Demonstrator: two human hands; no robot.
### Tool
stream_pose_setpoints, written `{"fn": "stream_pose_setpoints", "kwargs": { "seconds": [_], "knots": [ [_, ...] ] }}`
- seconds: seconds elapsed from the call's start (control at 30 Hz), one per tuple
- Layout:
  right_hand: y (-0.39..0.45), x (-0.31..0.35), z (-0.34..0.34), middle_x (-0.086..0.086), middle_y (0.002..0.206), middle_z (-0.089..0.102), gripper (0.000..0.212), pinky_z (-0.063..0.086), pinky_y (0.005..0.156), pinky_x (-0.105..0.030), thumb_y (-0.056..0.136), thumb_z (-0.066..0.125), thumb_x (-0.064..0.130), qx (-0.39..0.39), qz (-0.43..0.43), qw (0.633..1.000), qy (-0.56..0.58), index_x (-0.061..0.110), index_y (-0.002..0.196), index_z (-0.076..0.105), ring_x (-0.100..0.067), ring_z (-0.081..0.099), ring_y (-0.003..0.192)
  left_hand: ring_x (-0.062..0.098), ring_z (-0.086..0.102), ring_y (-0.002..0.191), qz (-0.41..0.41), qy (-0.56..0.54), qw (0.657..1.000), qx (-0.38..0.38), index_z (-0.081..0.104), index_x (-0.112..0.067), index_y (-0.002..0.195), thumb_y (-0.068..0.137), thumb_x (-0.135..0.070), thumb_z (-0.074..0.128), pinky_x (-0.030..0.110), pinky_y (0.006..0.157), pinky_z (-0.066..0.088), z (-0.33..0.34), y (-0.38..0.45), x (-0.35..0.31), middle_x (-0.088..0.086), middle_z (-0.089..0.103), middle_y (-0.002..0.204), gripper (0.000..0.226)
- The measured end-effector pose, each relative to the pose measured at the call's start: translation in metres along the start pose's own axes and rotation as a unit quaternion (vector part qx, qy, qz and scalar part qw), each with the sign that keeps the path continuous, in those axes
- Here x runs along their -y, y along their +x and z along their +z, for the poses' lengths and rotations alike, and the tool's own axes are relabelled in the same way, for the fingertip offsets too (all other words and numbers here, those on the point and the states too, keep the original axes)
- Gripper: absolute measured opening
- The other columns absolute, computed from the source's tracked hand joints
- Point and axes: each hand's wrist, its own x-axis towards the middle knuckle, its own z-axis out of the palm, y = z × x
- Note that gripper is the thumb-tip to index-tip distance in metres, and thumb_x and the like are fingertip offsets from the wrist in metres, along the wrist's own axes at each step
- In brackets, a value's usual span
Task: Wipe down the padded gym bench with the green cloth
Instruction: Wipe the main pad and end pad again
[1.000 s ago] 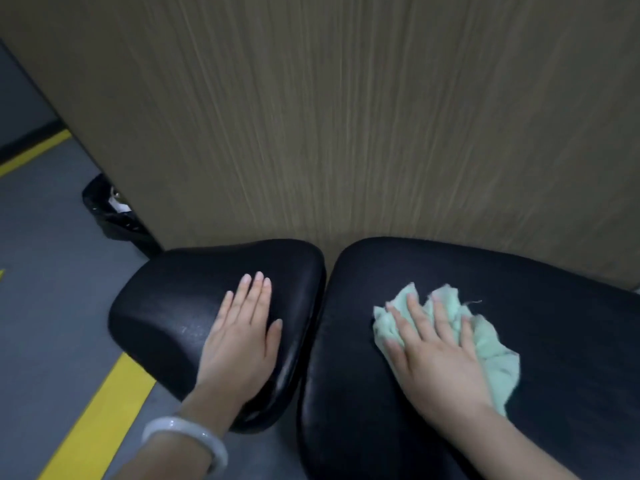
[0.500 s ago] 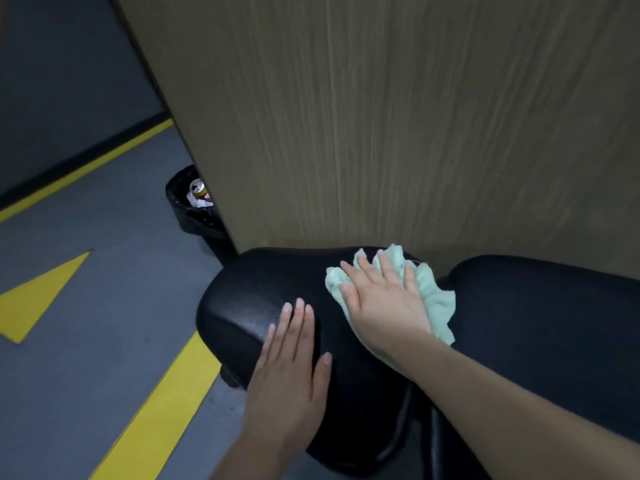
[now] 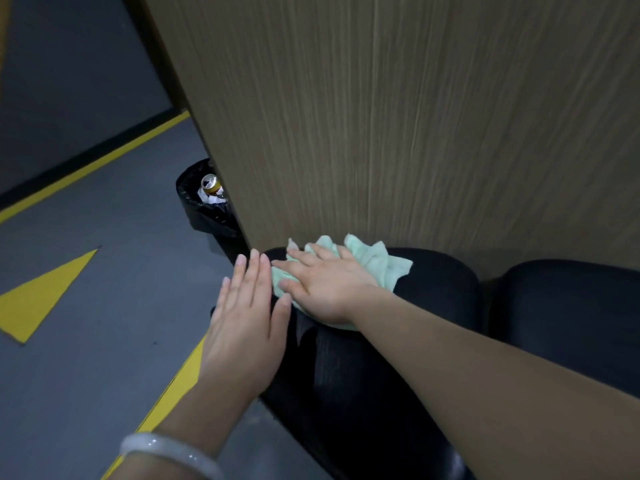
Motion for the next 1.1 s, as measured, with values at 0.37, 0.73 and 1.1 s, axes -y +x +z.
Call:
{"fn": "stream_pose_setpoints", "kwargs": {
  "seconds": [0.37, 0.73, 1.1],
  "knots": [
    [-0.062, 0.017, 0.021, 0.006, 0.161, 0.005, 0.07, -0.009, 0.118, -0.039, 0.09, 0.005, 0.054, -0.055, -0.042, 0.998, 0.003, 0.023, 0.153, -0.004, -0.011, -0.007, 0.147, -0.013, -0.02, 0.136, -0.034, -0.101, 0.993, 0.044, -0.007, -0.025, 0.144, 0.082, -0.061, -0.005, 0.016, 0.113, -0.011, 0.004, -0.041, -0.014, -0.018, -0.007, 0.154, 0.072],
    [-0.156, -0.007, 0.032, 0.004, 0.139, 0.053, 0.05, 0.017, 0.103, -0.056, 0.098, 0.026, 0.05, -0.121, 0.092, 0.988, -0.037, 0.03, 0.135, 0.052, -0.029, 0.043, 0.134, 0.001, 0.001, 0.144, 0.005, -0.073, 0.996, 0.055, 0.018, -0.015, 0.15, 0.092, -0.036, 0.017, 0.025, 0.115, 0.001, 0.028, -0.08, -0.063, -0.003, 0.024, 0.154, 0.062],
    [-0.193, -0.043, 0.024, -0.001, 0.142, 0.051, 0.062, 0.02, 0.104, -0.056, 0.098, 0.012, 0.058, -0.079, 0.201, 0.976, -0.017, 0.029, 0.136, 0.051, -0.034, 0.044, 0.132, 0.028, 0.024, 0.137, -0.077, 0.022, 0.997, 0.005, 0.045, -0.012, 0.139, 0.1, -0.047, 0.01, 0.038, 0.11, 0.01, 0.043, -0.089, -0.103, 0.016, 0.044, 0.145, 0.063]
  ]
}}
